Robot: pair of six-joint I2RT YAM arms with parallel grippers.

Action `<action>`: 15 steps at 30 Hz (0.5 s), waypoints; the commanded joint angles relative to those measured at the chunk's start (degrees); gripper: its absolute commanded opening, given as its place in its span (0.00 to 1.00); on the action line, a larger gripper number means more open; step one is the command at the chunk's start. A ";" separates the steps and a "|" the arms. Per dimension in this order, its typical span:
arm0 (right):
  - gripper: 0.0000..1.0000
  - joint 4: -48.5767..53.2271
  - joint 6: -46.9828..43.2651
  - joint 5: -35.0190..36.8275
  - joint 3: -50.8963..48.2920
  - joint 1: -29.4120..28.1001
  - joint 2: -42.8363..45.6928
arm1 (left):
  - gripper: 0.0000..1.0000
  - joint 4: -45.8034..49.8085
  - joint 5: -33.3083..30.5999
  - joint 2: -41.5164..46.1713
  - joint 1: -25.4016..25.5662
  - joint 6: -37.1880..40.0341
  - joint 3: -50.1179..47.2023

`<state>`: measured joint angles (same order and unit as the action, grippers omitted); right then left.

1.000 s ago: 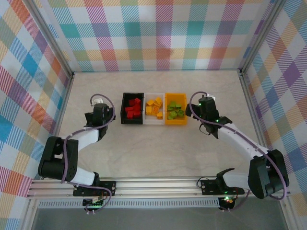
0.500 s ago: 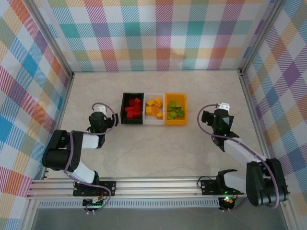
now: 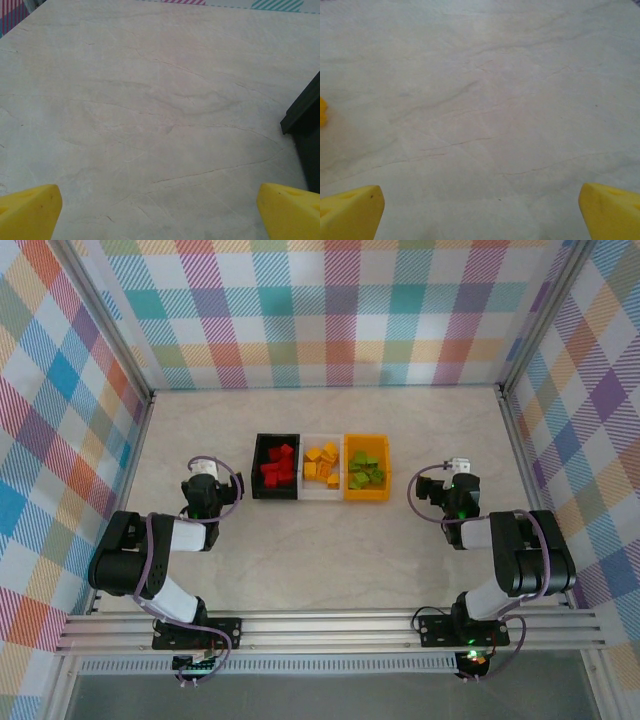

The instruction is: Sort the legos into containers by color

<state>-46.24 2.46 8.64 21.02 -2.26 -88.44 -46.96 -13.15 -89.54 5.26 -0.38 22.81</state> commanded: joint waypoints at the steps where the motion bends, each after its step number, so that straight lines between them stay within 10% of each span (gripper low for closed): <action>1: 1.00 -4.07 -0.97 -2.32 1.22 0.25 0.50 | 1.00 -2.40 -0.83 0.23 -0.50 -0.44 -0.57; 15: 1.00 -3.95 -0.96 -2.32 1.22 0.25 0.47 | 1.00 -2.00 -0.90 0.01 -0.51 -0.35 -0.30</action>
<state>-47.97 2.11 7.40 21.10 -2.24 -88.44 -47.11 -13.15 -89.54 5.26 -0.38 22.74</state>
